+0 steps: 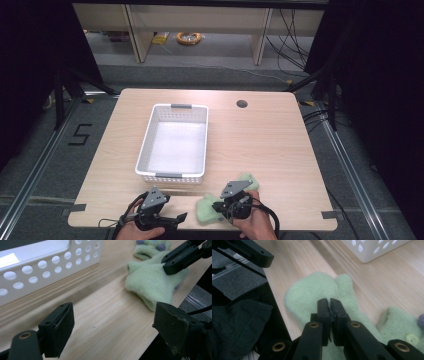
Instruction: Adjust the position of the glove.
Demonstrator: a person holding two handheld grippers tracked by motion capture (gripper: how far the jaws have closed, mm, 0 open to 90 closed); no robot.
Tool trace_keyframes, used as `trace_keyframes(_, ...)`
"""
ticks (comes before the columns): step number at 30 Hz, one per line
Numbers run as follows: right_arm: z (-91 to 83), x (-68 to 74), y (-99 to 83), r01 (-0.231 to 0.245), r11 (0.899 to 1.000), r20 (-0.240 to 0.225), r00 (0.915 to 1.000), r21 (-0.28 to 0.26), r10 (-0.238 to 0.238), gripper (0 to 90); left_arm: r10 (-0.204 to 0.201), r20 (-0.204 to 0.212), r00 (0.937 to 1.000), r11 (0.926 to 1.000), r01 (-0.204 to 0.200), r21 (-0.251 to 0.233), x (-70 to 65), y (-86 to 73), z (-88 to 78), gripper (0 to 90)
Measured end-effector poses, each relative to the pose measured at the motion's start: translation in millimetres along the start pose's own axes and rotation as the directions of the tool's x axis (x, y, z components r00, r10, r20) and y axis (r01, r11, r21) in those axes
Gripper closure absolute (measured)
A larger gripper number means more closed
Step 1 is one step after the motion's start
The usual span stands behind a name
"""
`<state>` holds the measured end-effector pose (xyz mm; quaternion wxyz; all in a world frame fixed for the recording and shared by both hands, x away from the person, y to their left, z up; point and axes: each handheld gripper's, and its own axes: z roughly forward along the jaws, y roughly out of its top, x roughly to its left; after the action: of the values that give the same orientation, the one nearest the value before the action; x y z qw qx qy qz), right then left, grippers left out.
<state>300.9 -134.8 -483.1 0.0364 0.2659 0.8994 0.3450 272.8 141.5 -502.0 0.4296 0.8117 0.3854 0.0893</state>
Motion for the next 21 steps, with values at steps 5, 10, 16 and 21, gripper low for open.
trace_keyframes(5, 4.5, -0.1, -5.7, -0.026, 1.000, -0.001, 0.9997, 0.006, 0.026, 78.6, -0.013, 0.004, 0.9999, 0.9999, 0.013, -0.009, -1.6, -0.1, 1.3, 16.2)
trace_keyframes(10, -14.4, -10.2, -0.1, -0.024, 0.999, 0.027, 0.9993, -0.039, 0.025, 66.0, -0.007, 0.002, 1.0000, 1.0000, 0.007, -0.001, -0.8, -0.1, 0.8, 16.2)
trace_keyframes(16, -41.3, -40.0, -4.3, -0.084, 0.994, 0.129, 0.9873, -0.072, 0.093, 66.0, -0.031, 0.006, 0.9995, 0.9995, 0.031, -0.006, -2.3, -0.2, 2.1, 16.2)
trace_keyframes(21, -38.7, -50.6, -11.3, -0.128, 0.990, 0.144, 0.9804, -0.058, 0.135, 66.0, -0.007, -0.002, 1.0000, 1.0000, 0.007, -0.002, -1.0, 0.0, 1.2, 16.3)
